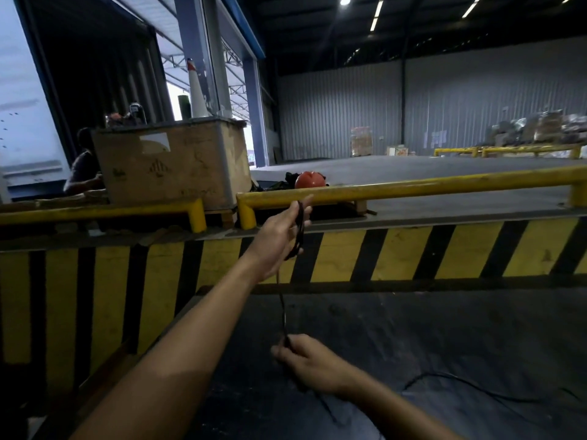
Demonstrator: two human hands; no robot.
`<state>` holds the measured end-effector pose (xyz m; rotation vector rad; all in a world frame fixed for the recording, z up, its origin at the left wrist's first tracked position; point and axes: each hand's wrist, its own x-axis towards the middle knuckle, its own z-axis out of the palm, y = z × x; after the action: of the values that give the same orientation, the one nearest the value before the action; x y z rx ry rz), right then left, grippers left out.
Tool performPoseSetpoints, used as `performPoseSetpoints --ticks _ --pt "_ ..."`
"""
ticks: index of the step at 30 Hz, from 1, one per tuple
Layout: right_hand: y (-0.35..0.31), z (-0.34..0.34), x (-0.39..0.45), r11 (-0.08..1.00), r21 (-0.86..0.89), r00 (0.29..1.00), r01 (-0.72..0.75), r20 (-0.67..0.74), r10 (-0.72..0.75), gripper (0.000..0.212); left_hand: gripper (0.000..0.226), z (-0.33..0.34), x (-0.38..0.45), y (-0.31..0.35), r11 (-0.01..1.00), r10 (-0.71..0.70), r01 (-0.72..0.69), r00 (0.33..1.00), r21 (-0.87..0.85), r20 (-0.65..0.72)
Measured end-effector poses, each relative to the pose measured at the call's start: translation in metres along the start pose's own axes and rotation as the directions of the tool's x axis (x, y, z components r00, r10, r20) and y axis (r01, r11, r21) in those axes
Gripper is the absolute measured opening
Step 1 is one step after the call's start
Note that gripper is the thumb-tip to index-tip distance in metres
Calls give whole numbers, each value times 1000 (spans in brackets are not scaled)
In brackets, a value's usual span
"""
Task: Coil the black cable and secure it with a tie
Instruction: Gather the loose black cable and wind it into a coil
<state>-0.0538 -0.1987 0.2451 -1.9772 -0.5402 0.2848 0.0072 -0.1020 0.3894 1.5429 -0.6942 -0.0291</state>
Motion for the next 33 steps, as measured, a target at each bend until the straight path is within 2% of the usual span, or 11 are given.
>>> performPoseSetpoints --ticks 5,9,12,15,18,21,23,25,28,31,33 --pt "-26 -80 -22 993 -33 989 111 -93 -114 22 41 -33 -5 -13 755 -118 86 993 650 5" --pt "-49 -143 -20 943 -256 921 211 -271 -280 9 37 -32 -19 -18 630 -471 279 879 725 70" --pt "-46 -161 -12 917 -335 858 217 -383 -343 15 40 -24 -29 -20 760 -586 425 775 493 236" --pt "-31 -155 -4 935 -287 804 206 -495 -329 26 43 -16 -29 -21 835 -496 550 730 27 471" --pt "-8 -111 4 976 -80 832 201 -511 -214 26 48 -2 -19 -12 823 -211 447 814 -351 542" --pt "17 -37 5 991 -57 934 121 -333 -133 31 42 14 -5 -2 868 -126 261 939 -423 320" --pt "21 -5 -1 993 -100 983 60 -169 -76 25 39 17 1 -5 945 -137 176 978 -277 154" --pt "19 -5 -5 981 -184 994 68 -74 -82 22 41 9 0 -11 993 -105 103 994 53 35" --pt "-2 -43 -13 954 -284 991 95 -60 -116 20 43 -18 -10 -30 826 -119 101 993 555 -4" --pt "-32 -96 -18 917 -364 972 165 -99 -214 11 37 -33 -25 -43 672 -307 193 951 716 32" --pt "-45 -125 -16 891 -413 954 190 -135 -266 7 30 -32 -32 -39 666 -400 242 914 706 63"
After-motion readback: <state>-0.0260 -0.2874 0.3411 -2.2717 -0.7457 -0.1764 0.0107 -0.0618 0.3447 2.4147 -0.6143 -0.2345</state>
